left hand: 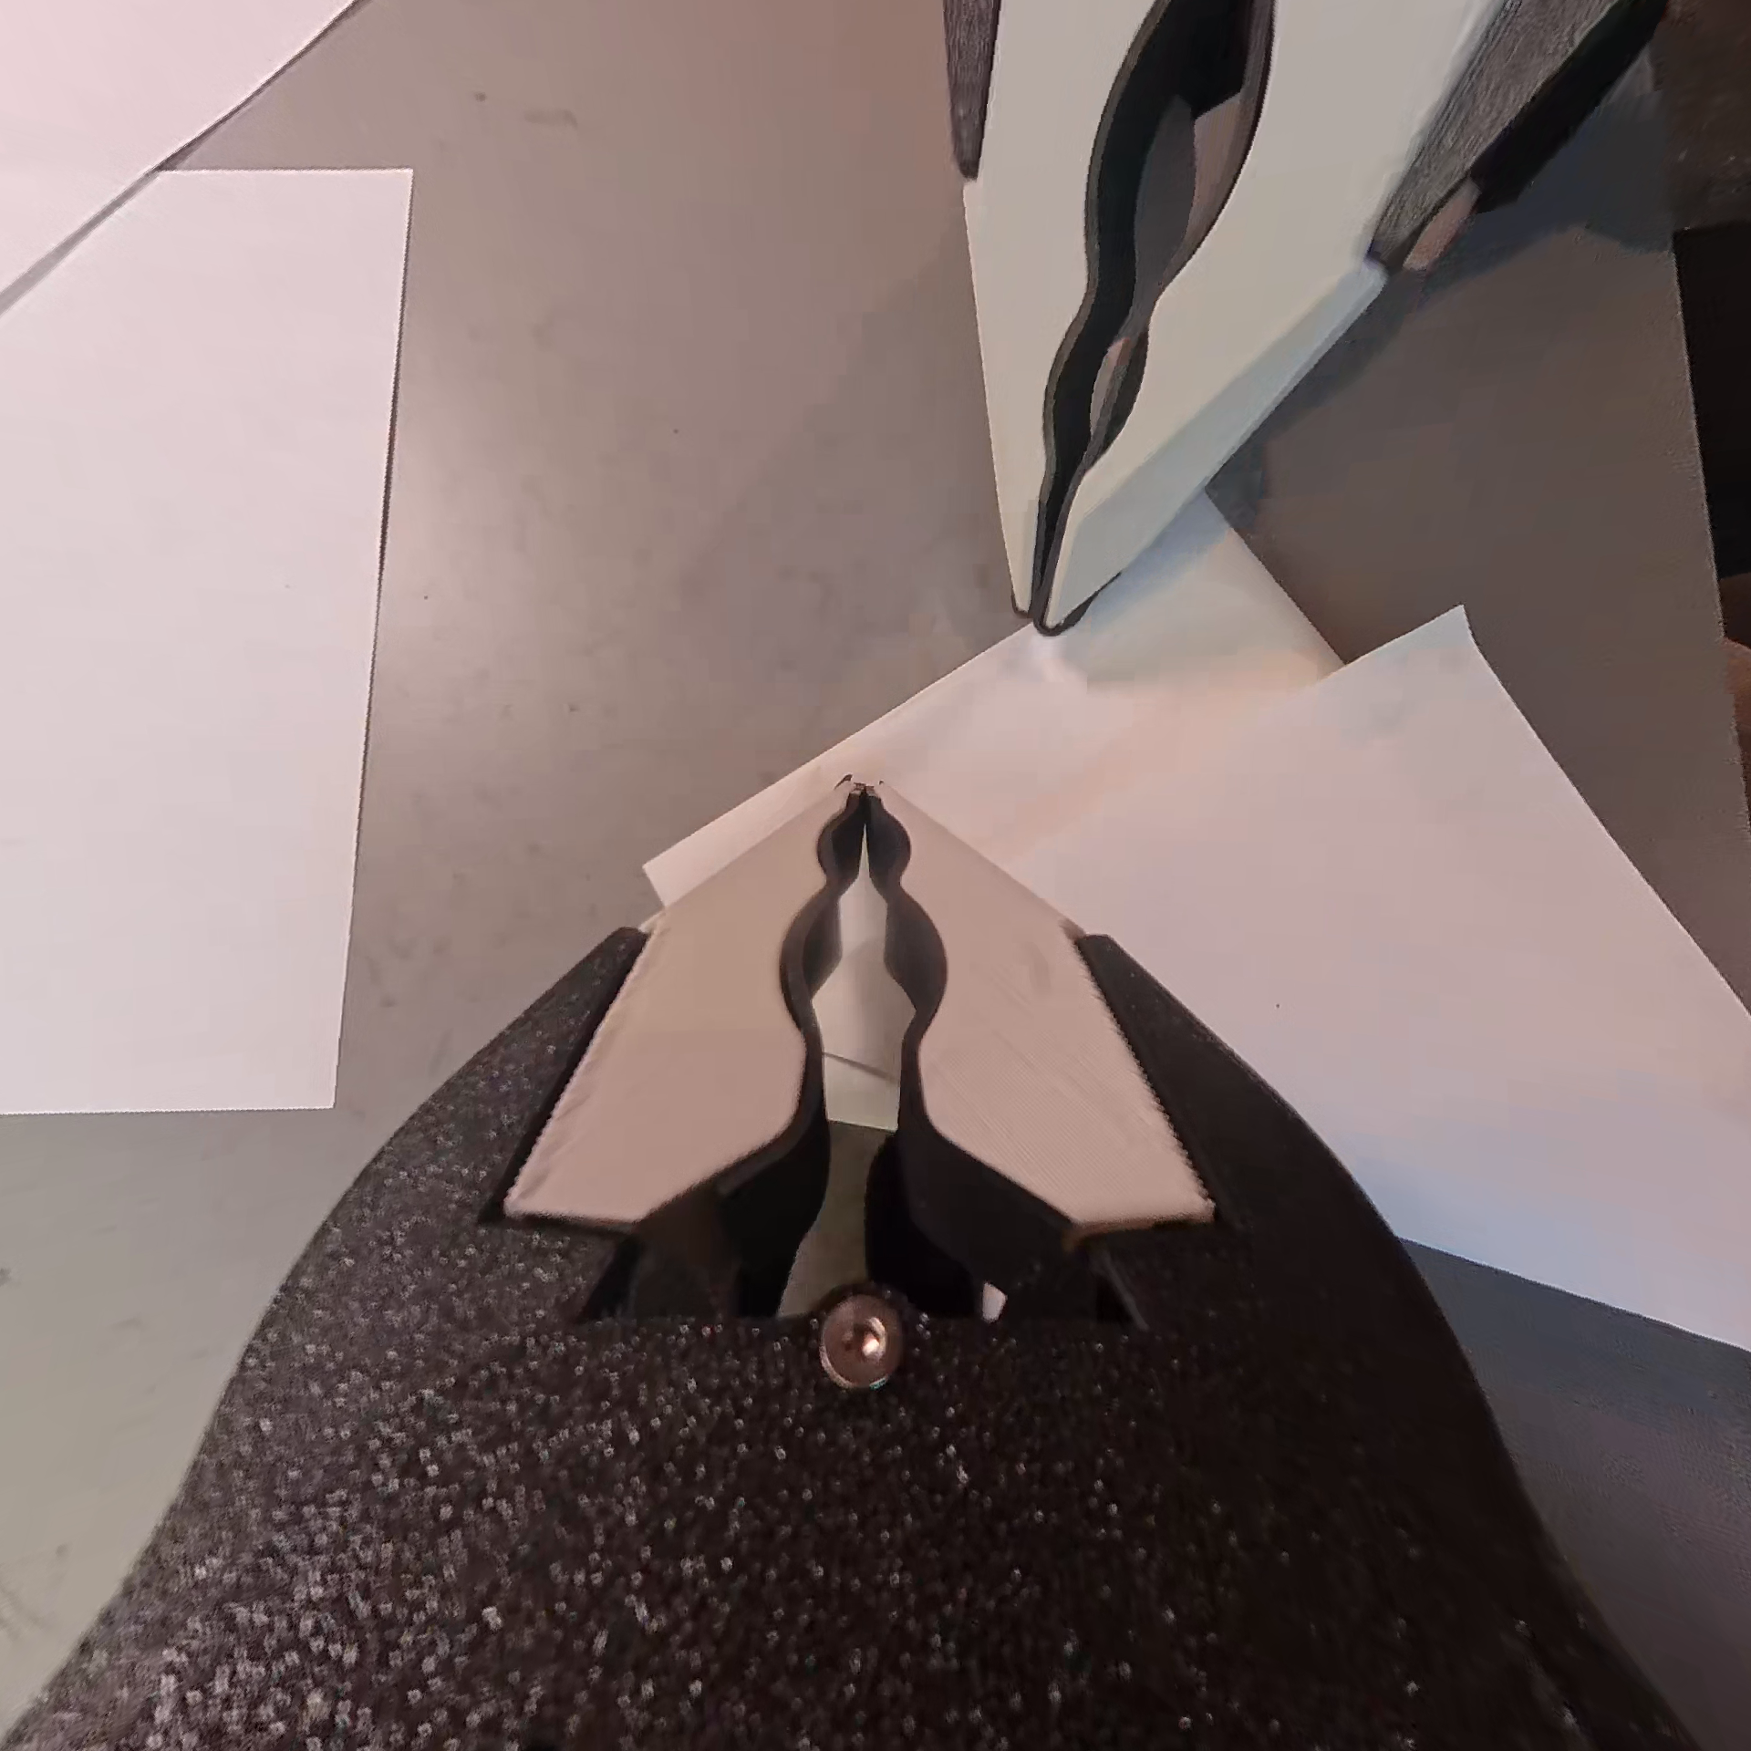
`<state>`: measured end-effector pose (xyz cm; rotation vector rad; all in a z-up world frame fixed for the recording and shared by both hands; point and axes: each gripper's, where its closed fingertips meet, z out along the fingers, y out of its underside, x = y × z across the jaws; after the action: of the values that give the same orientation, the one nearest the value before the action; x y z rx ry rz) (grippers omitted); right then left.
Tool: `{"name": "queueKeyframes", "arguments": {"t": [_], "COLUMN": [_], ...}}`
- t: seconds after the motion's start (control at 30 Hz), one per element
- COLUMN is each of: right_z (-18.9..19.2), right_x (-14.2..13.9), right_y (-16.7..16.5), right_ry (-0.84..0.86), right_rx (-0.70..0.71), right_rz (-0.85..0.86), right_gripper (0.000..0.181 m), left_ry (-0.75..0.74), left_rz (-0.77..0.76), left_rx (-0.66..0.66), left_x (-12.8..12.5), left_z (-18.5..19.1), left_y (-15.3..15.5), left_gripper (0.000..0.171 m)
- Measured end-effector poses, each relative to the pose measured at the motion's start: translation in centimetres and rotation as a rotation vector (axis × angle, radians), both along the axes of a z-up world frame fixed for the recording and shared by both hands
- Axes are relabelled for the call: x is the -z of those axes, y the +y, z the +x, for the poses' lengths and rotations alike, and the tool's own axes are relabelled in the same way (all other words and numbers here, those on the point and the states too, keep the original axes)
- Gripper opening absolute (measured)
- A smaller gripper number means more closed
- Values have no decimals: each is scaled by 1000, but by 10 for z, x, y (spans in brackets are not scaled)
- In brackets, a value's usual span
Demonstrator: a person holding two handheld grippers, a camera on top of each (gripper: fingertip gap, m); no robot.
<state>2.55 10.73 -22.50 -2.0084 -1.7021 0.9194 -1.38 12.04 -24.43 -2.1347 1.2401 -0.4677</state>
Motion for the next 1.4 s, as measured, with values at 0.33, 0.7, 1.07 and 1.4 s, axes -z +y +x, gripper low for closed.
{"name": "queueKeyframes", "arguments": {"t": [0.33, 0.7, 1.07, 1.4], "right_z": [32, 33, 33, 38], "right_x": [17, 19, 19, 17], "right_y": [-19, -15, -15, -16], "right_ry": [-106, -128, -135, -110], "right_rx": [-31, 47, 68, 74], "right_rz": [133, 174, 179, 258], "right_gripper": [0, 0, 0, 0], "left_ry": [-6, -9, 13, 67], "left_rz": [0, 32, 23, 57], "left_rx": [-9, -2, 147, 184], "left_x": [0, 0, -20, 1], "left_z": [0, -2, 37, 45], "left_y": [1, 5, -14, -17], "left_gripper": [0, 0, 0, 0]}}
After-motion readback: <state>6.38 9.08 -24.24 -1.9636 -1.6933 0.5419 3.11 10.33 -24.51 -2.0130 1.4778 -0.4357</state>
